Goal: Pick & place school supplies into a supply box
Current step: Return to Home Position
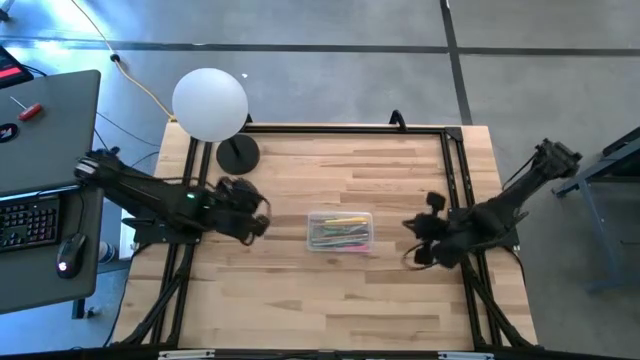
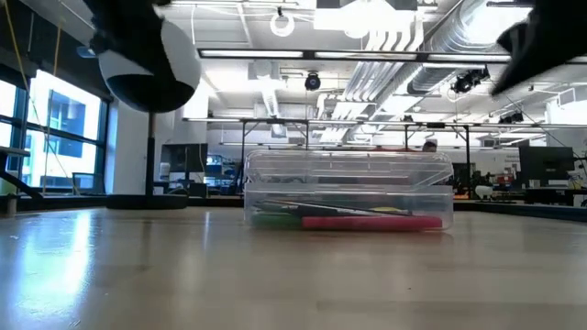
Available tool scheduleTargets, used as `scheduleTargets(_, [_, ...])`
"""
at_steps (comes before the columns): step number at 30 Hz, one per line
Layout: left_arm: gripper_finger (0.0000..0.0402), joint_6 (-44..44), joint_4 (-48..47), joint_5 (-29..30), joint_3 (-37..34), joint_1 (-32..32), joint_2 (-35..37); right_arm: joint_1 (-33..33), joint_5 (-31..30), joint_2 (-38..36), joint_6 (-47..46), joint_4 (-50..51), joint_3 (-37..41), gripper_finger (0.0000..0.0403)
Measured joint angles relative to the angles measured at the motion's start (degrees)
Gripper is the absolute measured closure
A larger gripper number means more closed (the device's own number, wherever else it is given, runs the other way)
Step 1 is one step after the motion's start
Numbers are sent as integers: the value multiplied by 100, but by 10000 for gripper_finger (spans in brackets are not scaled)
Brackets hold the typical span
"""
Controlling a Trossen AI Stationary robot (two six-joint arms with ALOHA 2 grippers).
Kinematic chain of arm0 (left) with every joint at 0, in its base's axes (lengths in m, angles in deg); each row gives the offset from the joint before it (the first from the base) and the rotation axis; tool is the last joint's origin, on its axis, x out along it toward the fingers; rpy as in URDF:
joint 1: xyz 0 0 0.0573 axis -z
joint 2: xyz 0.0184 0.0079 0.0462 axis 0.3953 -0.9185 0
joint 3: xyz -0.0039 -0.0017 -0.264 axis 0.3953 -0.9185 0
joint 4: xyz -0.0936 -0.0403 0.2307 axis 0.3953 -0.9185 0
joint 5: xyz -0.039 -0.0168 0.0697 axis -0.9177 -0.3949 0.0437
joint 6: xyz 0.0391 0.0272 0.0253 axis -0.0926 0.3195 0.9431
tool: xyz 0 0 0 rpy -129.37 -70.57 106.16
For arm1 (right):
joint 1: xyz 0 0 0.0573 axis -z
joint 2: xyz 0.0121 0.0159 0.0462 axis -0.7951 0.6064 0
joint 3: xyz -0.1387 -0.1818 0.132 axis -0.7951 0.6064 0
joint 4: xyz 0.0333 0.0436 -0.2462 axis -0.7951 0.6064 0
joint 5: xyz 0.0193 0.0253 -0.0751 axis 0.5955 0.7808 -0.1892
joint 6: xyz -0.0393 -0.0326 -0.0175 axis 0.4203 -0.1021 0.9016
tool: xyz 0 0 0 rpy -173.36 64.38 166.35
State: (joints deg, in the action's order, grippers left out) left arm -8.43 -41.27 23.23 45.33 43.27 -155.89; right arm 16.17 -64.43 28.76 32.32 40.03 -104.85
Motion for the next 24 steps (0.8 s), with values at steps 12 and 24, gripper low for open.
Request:
scheduleTargets(12, [392, 2763, 6414, -1396, -1464, -583, -1069, 1166, 888, -362, 2930, -7556, 2876, 403])
scheduleTargets(24, [392, 2557, 7126, -3017, -298, -985, -3686, 1773, 2208, 2238, 2338, -8065, 2356, 403])
